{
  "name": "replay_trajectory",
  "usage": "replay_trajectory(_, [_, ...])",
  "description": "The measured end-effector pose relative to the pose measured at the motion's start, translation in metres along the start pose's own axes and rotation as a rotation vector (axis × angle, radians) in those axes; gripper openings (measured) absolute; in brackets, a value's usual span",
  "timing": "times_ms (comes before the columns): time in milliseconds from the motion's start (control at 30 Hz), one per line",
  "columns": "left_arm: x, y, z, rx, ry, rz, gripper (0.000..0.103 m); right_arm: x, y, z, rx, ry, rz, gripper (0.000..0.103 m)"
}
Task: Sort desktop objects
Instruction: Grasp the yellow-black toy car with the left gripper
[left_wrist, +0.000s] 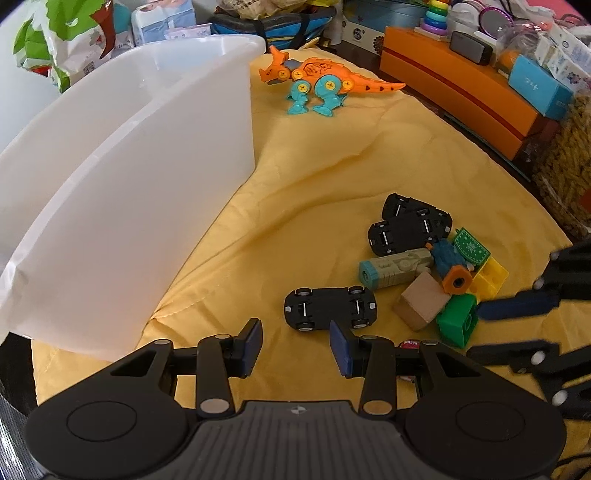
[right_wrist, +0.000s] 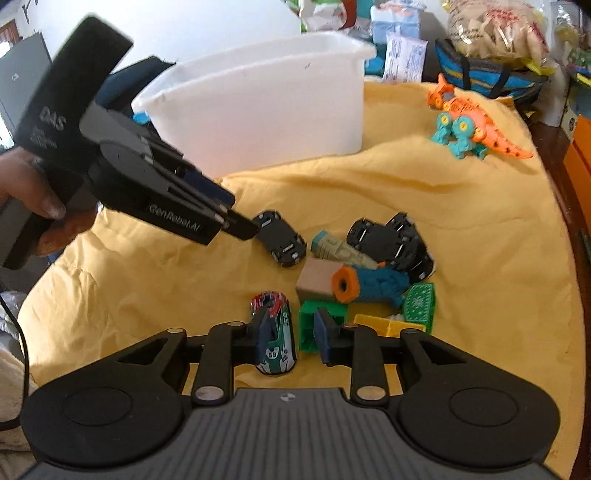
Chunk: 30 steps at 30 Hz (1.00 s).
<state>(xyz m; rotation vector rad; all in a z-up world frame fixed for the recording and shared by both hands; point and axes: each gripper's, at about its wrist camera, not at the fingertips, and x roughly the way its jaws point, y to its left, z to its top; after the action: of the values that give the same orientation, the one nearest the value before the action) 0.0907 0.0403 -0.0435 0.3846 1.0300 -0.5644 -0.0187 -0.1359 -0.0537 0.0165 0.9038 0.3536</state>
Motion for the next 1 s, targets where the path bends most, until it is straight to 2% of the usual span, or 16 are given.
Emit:
replay_trajectory(167, [0.001,-0.004,-0.003,0.094,0.016,-0.01,0.045,-0.009,-0.002,-0.001,0.017,-0.018,-0.017,0.038])
replay_trajectory(333, [0.009,-0.016,-0.007,0.253,0.046,0.026,0.045,-0.011,-0.006,-0.005,0.046,-0.009,-0.021,0.041])
replay_trajectory(467, [0.016,-0.019,-0.005,0.354,0.065,0.011,0.045,-0.012,-0.008,-0.008,0.053,-0.005,-0.024,0.042])
replay_trajectory(667, [0.031,-0.01,0.005,0.415,0.095,-0.021,0.045,-0.014,-0.011,-0.012,0.08,-0.009,-0.034,0.043])
replay_trajectory(833, [0.036,-0.013,0.014,0.465,0.084,0.001,0.045,-0.013,-0.013,-0.014,0.09,-0.005,-0.03,0.044])
replay_trajectory(1000, [0.035,-0.035,0.016,0.688,0.085,-0.053,0.045,-0.013,-0.014,-0.015,0.1,-0.005,-0.028,0.045])
